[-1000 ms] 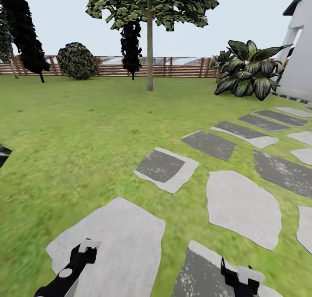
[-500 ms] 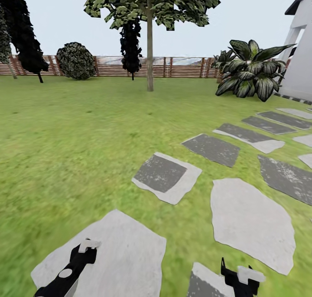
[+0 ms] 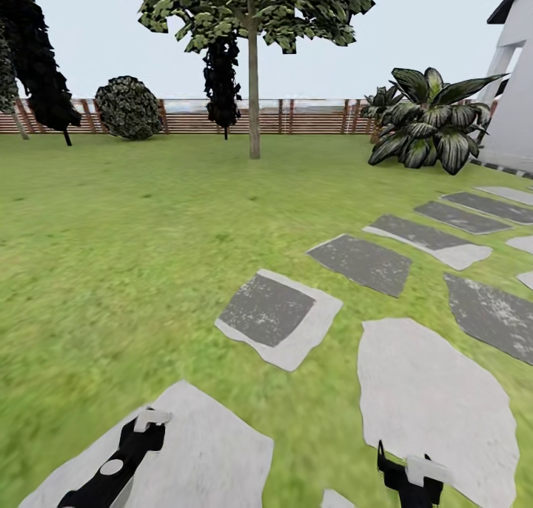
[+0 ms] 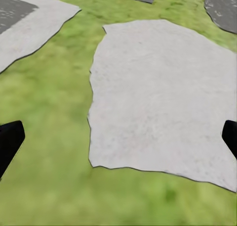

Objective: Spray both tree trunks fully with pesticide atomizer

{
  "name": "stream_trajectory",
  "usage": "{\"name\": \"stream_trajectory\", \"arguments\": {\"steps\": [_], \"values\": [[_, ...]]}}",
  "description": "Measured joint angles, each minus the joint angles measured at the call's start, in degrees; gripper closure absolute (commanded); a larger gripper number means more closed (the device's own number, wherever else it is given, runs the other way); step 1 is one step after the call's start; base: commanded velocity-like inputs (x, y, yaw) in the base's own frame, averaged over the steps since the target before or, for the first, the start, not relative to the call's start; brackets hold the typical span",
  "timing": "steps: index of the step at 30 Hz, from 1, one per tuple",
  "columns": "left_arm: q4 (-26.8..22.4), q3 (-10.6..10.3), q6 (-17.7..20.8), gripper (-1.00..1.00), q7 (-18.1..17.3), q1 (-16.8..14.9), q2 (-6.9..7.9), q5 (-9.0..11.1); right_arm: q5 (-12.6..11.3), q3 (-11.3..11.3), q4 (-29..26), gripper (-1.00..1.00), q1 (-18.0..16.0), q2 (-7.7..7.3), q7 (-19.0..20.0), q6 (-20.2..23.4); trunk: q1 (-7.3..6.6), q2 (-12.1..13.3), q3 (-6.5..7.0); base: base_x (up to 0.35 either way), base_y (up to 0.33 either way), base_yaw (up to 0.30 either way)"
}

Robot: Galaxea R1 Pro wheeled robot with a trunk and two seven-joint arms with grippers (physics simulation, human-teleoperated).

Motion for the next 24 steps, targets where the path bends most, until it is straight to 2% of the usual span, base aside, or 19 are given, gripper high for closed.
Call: {"name": "stream_trajectory", "arguments": {"steps": [24], "values": [[0.00, 0.00, 0.06, 1.00, 0.00, 0.03, 0.00, -0.06, 0.00, 0.00, 0.00, -1.00, 0.00, 0.00, 0.00, -0.06, 0.00, 0.00, 0.00, 0.319, 0.031, 0.000]]}}
